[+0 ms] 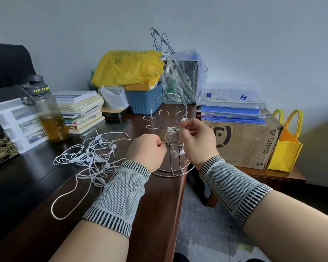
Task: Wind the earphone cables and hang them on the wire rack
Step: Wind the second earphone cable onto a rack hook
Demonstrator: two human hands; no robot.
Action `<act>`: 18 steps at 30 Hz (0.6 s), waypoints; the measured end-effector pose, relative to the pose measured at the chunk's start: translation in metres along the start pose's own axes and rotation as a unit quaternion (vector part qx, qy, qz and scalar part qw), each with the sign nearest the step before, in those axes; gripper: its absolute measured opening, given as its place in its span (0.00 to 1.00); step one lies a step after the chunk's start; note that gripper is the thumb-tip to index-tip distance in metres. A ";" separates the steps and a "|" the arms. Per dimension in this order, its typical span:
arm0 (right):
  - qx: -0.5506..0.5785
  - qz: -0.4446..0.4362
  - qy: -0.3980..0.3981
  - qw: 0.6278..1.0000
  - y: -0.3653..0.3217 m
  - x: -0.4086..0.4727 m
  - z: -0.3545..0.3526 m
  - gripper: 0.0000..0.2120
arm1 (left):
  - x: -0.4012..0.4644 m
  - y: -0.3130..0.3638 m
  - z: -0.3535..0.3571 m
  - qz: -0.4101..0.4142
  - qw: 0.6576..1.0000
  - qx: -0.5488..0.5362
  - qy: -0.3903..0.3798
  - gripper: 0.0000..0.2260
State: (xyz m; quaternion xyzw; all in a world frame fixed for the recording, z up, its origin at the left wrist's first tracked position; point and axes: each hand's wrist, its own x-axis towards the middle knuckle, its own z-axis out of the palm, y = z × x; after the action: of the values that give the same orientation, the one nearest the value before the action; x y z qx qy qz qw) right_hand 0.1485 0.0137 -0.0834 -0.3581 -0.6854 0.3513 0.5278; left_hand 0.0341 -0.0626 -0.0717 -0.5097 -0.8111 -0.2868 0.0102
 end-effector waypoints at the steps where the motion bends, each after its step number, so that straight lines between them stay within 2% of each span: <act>1: -0.004 0.009 -0.008 1.000 0.001 0.001 0.000 0.07 | 0.000 0.000 0.000 -0.001 1.000 0.000 0.000 0.10; 5: -0.030 0.015 -0.031 0.999 0.006 0.001 0.000 0.07 | 0.001 0.000 0.000 0.001 1.000 0.003 -0.009 0.11; 9: -0.037 -0.010 -0.052 0.998 0.010 0.001 0.002 0.12 | 0.001 -0.001 0.000 0.005 1.000 -0.001 -0.008 0.12; 11: -0.053 -0.020 -0.060 0.997 0.011 0.002 0.003 0.12 | 0.002 -0.002 0.001 0.004 1.000 -0.002 -0.006 0.12; 16: -0.047 0.014 -0.043 0.998 0.009 0.004 0.002 0.12 | 0.002 -0.002 -0.001 0.001 1.000 -0.024 0.017 0.12; 18: -0.054 0.017 -0.032 0.998 0.010 0.003 0.001 0.08 | 0.002 -0.002 -0.001 -0.001 0.999 -0.035 0.030 0.12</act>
State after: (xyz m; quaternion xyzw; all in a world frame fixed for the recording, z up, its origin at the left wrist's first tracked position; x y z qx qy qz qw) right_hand 0.1478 0.0212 -0.0910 -0.3868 -0.7135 0.3338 0.4795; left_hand 0.0313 -0.0616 -0.0711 -0.5002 -0.8003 -0.3302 0.0161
